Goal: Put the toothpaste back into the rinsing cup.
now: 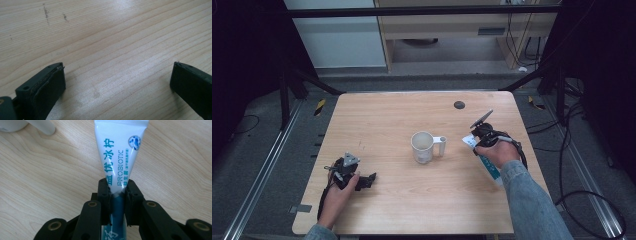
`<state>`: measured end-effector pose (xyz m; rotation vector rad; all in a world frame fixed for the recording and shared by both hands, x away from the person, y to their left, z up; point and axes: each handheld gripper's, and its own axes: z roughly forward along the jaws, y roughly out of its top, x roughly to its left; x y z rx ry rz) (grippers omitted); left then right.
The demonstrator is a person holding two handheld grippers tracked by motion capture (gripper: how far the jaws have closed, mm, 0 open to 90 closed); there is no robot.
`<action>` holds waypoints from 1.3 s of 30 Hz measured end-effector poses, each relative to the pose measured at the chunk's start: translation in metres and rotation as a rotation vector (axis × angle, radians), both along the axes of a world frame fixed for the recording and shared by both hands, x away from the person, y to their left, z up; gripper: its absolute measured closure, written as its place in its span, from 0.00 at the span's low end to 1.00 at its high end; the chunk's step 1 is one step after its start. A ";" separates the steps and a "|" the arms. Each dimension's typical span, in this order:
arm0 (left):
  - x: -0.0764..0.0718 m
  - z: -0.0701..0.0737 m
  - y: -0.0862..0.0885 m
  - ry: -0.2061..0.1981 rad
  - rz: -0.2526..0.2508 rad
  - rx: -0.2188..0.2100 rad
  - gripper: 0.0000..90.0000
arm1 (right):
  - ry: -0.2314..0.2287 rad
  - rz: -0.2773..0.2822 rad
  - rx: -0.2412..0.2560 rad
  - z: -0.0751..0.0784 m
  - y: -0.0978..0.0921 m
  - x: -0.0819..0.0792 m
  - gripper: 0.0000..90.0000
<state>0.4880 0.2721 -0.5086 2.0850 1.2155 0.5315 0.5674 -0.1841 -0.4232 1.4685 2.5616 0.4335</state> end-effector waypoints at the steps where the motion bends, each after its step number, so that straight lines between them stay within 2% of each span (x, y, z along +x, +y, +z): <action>1: 0.000 0.000 0.000 0.000 0.000 0.000 0.00 | 0.000 0.000 0.000 0.000 0.000 0.000 0.86; 6: 0.000 0.000 0.000 0.000 0.000 0.000 0.00 | -0.032 -0.003 0.020 0.010 -0.002 -0.002 0.86; 8: 0.000 0.000 0.000 0.000 0.000 0.000 0.00 | -0.063 -0.005 0.044 0.017 -0.003 -0.004 0.86; 15: 0.000 0.000 0.000 0.000 0.000 0.000 0.00 | -0.115 -0.012 0.089 0.029 -0.003 -0.009 0.86; 24: 0.000 0.000 0.000 0.000 -0.001 0.001 0.00 | -0.201 -0.008 0.166 0.044 0.009 -0.015 0.86; 27: 0.000 0.000 0.000 0.001 -0.001 0.001 0.00 | -0.214 -0.005 0.190 0.047 0.012 -0.016 0.86; 39: 0.000 0.000 0.000 0.000 0.000 0.001 0.00 | -0.241 0.000 0.192 0.055 0.015 -0.019 0.86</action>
